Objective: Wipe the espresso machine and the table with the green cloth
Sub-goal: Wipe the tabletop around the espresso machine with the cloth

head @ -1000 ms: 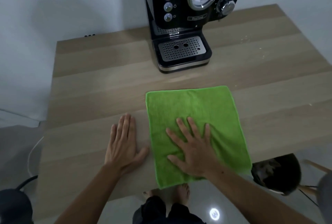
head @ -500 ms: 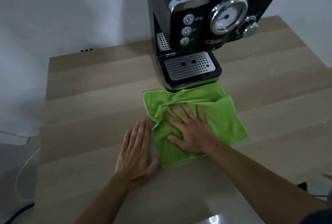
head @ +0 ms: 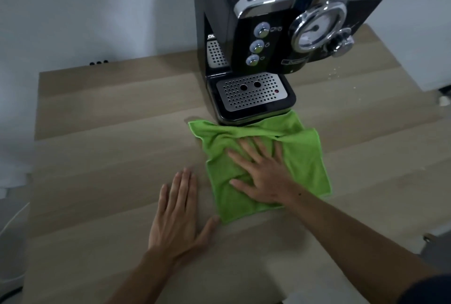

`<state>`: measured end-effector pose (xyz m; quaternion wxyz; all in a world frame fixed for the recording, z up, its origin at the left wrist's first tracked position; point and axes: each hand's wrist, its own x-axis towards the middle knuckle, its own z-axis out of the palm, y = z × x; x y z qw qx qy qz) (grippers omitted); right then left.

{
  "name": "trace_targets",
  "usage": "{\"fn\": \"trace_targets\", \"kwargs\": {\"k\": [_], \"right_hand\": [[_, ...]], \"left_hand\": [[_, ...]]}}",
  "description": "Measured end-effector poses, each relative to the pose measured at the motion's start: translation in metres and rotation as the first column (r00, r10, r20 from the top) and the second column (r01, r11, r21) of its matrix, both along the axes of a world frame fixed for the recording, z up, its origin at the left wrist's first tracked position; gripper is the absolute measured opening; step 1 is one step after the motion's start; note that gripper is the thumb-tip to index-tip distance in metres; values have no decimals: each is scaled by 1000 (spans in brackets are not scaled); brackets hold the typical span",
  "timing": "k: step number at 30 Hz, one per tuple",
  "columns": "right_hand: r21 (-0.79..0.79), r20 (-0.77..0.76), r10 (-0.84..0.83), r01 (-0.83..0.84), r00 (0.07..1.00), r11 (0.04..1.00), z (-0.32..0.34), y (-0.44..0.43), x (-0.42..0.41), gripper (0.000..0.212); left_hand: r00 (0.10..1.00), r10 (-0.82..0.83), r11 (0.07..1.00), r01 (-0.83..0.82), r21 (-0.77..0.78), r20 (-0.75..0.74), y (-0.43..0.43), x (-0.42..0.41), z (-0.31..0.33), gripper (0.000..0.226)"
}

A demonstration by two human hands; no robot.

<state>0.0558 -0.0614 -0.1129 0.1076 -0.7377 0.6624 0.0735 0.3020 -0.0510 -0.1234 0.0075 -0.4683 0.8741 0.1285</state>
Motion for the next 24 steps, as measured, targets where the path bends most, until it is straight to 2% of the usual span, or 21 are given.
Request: {"fn": "trace_targets", "kwargs": {"k": [2, 4, 6, 7, 9, 12, 15, 17, 18, 20, 22, 24], "right_hand": [[7, -38, -212, 212, 977, 977, 2, 0, -36, 80], [4, -64, -442, 443, 895, 897, 4, -3, -64, 81], [9, -98, -551, 554, 829, 832, 3, -10, -66, 79], [18, -106, -559, 564, 822, 826, 3, -13, -57, 79], [19, -44, -482, 483, 875, 876, 0, -12, -26, 79], [-73, 61, -175, 180, 983, 981, -6, 17, 19, 75], [-105, 52, 121, -115, 991, 988, -7, 52, 5, 72], [-102, 25, 210, -206, 977, 973, -6, 70, -33, 72], [-95, 19, 177, -174, 984, 980, -6, 74, -52, 73], [-84, 26, -39, 41, 999, 996, -6, 72, -72, 75], [-89, 54, -230, 234, 972, 968, -7, 67, -56, 75], [-95, 80, -248, 255, 965, 962, -7, 74, -21, 75]], "left_hand": [[1000, 12, 1000, -12, 1, 6, 2, -2, 1, 93], [999, 40, 999, -40, 0, 16, 4, -7, 3, 96], [997, 67, 998, -67, -6, 38, 6, -11, 4, 99], [996, 73, 997, -72, -11, 49, 7, -12, 4, 99], [995, 82, 997, -81, -14, 63, 8, -13, 5, 98], [991, 95, 995, -93, -23, 97, 10, -15, 8, 97], [988, 105, 994, -104, -19, 116, 16, -16, 9, 96], [986, 113, 994, -112, -17, 124, 24, -21, 10, 96], [984, 128, 992, -127, -14, 120, 30, -25, 10, 97], [980, 175, 984, -175, -13, 96, 42, -36, 11, 98], [972, 219, 976, -218, -21, 86, 51, -47, 9, 98], [968, 237, 971, -235, -32, 86, 55, -51, 9, 97]]}}
